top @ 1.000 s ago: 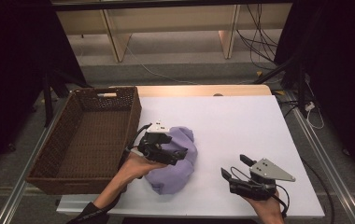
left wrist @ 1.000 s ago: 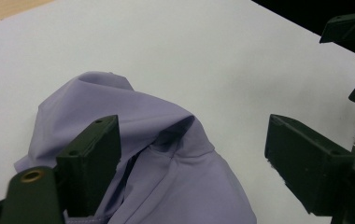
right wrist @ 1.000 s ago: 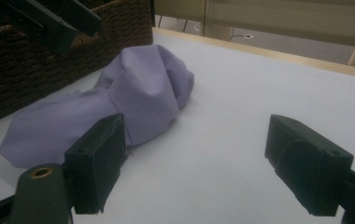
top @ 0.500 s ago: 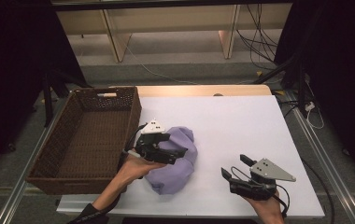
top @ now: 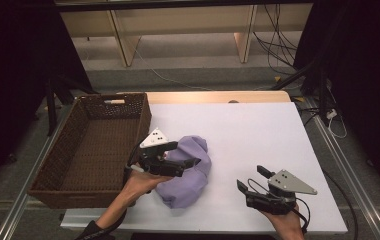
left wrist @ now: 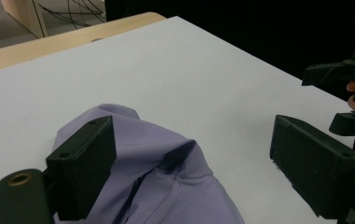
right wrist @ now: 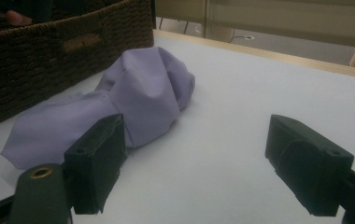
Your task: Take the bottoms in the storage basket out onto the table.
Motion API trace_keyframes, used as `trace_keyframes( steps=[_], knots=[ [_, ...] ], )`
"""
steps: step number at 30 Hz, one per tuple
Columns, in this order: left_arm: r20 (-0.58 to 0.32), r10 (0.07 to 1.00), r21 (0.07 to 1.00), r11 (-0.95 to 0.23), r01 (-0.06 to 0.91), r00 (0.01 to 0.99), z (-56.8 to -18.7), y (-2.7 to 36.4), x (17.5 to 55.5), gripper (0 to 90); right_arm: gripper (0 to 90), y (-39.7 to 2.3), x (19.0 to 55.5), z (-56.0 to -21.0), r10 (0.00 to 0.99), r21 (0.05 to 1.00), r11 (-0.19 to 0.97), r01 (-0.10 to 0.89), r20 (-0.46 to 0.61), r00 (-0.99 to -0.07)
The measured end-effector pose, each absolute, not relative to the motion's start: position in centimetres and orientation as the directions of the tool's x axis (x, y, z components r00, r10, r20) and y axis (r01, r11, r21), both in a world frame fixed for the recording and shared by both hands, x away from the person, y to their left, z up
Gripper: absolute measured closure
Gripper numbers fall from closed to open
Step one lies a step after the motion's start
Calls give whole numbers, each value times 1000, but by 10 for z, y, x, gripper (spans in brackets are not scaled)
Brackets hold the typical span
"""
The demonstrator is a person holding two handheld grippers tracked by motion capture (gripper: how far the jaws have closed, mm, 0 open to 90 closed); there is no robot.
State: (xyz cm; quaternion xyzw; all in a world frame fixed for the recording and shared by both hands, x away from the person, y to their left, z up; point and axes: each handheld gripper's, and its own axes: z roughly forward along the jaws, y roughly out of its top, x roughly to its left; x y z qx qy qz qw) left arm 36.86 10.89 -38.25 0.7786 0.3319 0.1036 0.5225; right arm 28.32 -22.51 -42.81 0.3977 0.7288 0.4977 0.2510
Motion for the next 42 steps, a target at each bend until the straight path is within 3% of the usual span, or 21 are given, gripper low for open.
trace_keyframes(
  steps=[42],
  knots=[
    [-121,623,955,-139,261,773,-392,122,340,114,209,-224,282,-428,827,928,189,321,26,-562]
  ],
)
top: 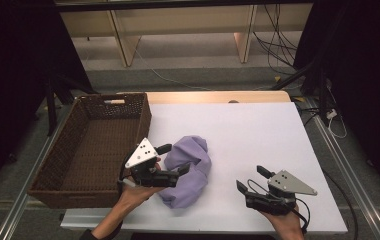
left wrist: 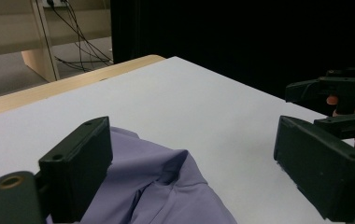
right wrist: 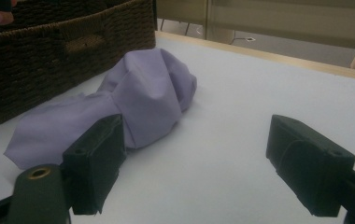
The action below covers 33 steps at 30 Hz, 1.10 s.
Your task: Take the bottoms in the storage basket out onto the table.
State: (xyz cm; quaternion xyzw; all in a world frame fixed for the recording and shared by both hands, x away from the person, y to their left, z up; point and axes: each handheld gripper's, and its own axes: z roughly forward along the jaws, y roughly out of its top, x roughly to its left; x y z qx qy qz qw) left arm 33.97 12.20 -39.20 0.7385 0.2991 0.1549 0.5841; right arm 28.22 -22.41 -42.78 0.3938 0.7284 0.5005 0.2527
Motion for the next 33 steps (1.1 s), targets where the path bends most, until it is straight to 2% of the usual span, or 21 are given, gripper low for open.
trace_keyframes(
  steps=[33],
  knots=[
    [-87,652,976,-95,194,754,-415,132,314,94,203,-224,281,-429,826,934,179,309,28,-563]
  ],
)
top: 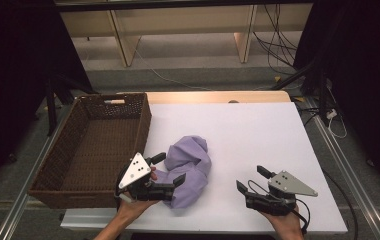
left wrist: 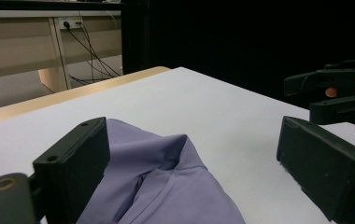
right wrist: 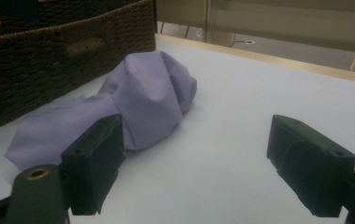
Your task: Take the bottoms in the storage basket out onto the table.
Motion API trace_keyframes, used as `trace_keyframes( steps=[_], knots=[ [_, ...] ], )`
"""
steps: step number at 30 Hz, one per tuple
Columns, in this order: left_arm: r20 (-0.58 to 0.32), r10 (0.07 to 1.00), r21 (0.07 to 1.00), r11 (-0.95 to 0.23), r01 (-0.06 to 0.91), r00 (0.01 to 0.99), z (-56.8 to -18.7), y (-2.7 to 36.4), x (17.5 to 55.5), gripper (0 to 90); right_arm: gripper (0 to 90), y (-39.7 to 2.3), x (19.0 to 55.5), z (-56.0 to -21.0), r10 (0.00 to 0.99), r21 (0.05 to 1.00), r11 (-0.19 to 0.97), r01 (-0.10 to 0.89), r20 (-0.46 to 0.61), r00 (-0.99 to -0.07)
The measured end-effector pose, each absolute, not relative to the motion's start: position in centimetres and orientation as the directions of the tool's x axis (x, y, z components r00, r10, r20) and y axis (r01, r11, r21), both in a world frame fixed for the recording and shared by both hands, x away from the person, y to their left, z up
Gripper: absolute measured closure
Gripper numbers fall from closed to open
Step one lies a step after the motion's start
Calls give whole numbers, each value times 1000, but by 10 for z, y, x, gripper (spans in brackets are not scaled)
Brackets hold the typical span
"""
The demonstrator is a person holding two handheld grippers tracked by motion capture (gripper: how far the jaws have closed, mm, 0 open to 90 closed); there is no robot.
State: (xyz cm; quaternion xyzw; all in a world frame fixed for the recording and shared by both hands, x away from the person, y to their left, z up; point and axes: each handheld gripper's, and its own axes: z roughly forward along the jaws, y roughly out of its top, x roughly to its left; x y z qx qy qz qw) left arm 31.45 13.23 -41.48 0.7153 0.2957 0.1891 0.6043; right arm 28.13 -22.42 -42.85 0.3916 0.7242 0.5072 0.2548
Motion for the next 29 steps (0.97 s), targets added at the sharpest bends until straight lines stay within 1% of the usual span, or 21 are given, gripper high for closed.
trace_keyframes(
  steps=[3,9,29],
  knots=[
    [-88,646,976,-97,196,758,-416,131,312,94,201,-224,281,-429,826,936,179,304,25,-563],
    [-60,637,976,-126,180,768,-417,128,309,91,200,-224,281,-429,826,936,179,302,24,-563],
    [-58,639,975,-130,182,767,-418,127,310,91,200,-223,281,-428,823,937,181,299,22,-567]
  ],
)
